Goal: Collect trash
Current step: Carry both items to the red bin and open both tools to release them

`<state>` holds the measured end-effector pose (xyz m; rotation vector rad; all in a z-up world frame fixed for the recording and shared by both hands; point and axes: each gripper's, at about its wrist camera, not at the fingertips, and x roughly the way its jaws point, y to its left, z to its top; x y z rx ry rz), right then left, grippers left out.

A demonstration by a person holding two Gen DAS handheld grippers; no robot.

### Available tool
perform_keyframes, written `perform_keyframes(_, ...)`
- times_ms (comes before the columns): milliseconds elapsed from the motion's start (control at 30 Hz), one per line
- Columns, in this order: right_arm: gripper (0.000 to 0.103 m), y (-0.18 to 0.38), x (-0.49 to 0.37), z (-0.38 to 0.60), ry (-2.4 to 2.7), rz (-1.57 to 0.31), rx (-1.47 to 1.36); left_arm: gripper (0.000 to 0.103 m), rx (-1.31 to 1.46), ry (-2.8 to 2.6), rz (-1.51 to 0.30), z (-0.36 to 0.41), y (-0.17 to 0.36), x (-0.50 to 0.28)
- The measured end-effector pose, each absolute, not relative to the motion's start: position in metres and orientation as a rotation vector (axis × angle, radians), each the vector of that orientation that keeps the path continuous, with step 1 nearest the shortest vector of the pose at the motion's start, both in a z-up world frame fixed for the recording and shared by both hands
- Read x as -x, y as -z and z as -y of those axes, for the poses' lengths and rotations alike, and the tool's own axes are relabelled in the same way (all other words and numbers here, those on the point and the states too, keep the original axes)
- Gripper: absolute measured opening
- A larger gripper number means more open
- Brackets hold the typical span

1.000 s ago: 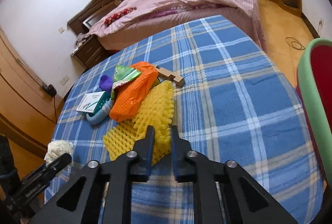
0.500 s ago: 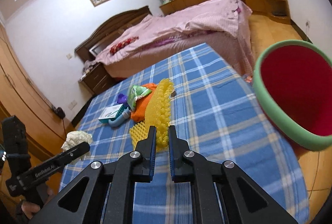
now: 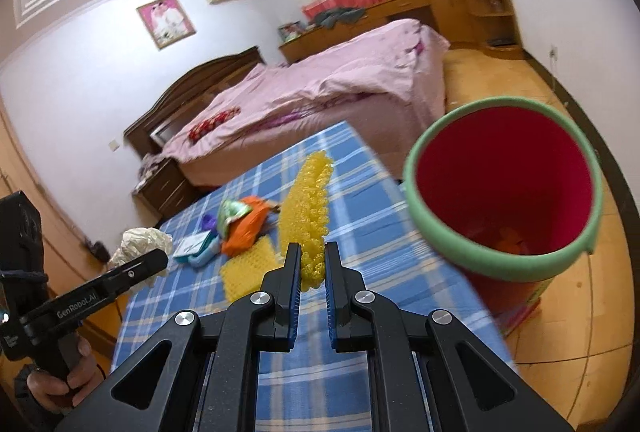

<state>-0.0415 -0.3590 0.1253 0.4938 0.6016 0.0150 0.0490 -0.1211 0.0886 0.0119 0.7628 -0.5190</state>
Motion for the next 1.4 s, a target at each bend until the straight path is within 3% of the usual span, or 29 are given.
perform_keyframes(333,0.01,-0.122,0.053,0.424,0.122,-0.558,-0.502,0.034,-0.06,0.687,-0.741,0.204,-0.089,-0.053)
perform_keyframes(700,0.011,-0.085,0.051,0.496,0.224,-0.578,-0.564,0.034,-0.167,0.787,-0.807,0.31,-0.054,-0.071)
perform_keyframes(1133,0.012,-0.062,0.033,0.527,0.267,-0.625,-0.601,0.034,-0.185,0.809,-0.878,0.368,-0.021,-0.089)
perform_keyframes(1300,0.014,-0.055,0.033,0.533,0.284,-0.636,-0.605,0.05,-0.226,0.808,-0.903,0.379,-0.012,-0.088)
perform_keyframes(1400,0.015,-0.054,0.033,0.539,0.265,-0.621,-0.648,0.053,-0.223,0.803,-0.896,0.38,-0.013,-0.086)
